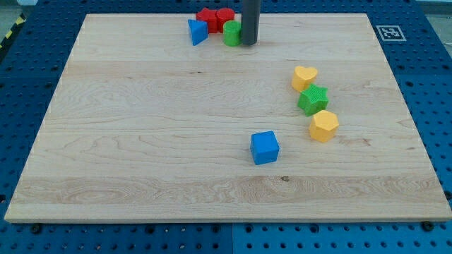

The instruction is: Move your arm towards blue cube

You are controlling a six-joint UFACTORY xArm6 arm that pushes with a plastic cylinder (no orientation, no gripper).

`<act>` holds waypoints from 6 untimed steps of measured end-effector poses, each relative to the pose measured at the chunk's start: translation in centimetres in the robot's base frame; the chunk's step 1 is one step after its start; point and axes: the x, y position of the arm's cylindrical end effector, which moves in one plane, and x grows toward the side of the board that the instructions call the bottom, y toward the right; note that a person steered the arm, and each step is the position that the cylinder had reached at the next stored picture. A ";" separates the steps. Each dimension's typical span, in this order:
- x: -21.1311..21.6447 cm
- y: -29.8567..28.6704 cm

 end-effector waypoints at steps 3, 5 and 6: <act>2.6 -2.1; 16.1 -3.2; 22.3 -3.9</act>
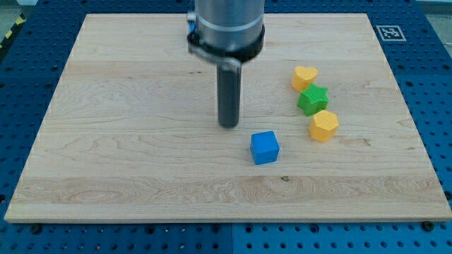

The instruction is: Move your arm towards blue cube

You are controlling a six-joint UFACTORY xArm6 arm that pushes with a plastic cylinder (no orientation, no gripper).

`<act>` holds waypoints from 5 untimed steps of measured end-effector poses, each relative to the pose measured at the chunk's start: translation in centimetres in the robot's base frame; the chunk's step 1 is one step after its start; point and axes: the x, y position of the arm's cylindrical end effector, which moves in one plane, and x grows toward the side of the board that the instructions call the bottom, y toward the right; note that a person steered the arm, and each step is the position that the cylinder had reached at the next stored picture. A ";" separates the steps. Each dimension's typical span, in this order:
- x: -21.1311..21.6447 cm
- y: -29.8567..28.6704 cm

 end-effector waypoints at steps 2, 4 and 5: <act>9.3 4.7; 7.2 6.1; 4.9 6.1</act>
